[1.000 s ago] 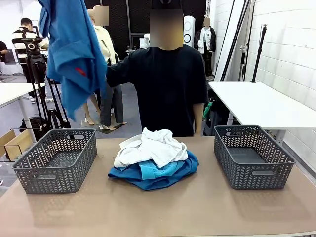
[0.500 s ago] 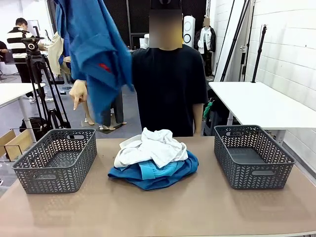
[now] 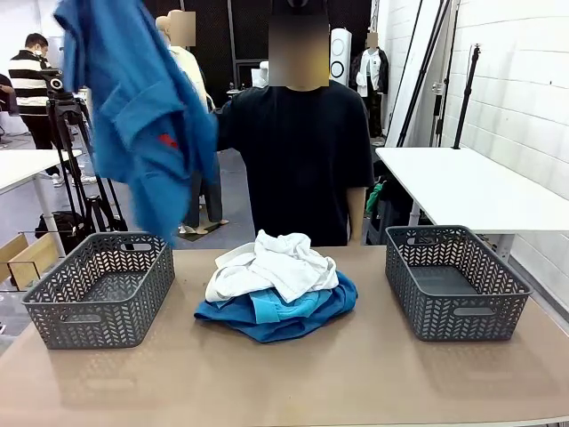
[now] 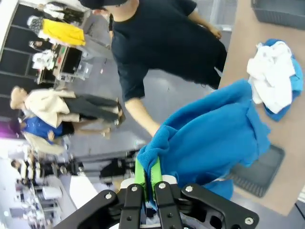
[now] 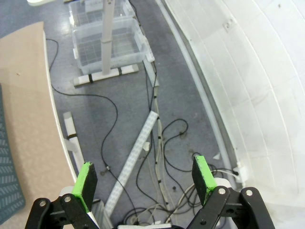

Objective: Sort the tops and bottoms.
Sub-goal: Sort the clothes according to human instructions.

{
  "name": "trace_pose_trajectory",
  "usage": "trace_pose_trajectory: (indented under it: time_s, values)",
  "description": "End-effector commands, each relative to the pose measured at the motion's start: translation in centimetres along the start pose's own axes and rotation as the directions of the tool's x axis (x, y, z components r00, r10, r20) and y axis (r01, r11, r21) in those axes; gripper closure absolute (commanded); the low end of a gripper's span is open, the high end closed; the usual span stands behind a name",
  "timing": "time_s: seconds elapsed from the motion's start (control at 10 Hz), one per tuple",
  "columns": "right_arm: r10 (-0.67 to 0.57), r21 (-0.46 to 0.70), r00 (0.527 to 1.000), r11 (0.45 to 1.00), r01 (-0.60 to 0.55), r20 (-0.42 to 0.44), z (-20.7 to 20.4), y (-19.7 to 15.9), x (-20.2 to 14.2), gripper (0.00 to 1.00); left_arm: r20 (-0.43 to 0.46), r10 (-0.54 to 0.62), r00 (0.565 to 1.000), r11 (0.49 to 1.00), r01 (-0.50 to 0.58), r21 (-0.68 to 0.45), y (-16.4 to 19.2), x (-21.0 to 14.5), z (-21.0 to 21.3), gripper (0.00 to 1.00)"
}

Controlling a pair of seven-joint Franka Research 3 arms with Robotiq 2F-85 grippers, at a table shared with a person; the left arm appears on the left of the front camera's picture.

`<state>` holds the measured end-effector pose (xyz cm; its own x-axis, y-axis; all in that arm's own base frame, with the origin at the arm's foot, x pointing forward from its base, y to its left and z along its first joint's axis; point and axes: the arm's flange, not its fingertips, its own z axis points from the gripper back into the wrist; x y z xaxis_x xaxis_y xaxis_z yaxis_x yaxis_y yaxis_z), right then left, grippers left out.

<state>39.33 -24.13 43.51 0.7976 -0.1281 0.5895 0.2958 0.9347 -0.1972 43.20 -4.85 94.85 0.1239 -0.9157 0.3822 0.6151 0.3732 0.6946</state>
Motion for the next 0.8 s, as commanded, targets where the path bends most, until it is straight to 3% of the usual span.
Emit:
trace_pose_trajectory:
  time_s: [0.0, 0.4, 0.7]
  values:
    - [0.003, 0.000, 1.000, 1.000, -0.003, 0.002, 0.0, 0.2, 0.1, 0.00, -0.035, 0.039, 0.999, 0.997, -0.037, 0.069, -9.2, -6.8, -0.1, 1.00]
    - [0.003, 0.000, 1.000, 1.000, -0.003, 0.002, 0.0, 0.2, 0.1, 0.00, -0.076, 0.080, 0.994, 0.994, -0.085, -0.063, -16.1, -9.8, -5.8, 1.00]
    - [0.003, 0.000, 1.000, 1.000, -0.003, 0.002, 0.0, 0.2, 0.1, 0.00, -0.096, 0.097, 0.991, 0.992, -0.105, -0.072, -19.6, -10.8, -10.1, 1.00]
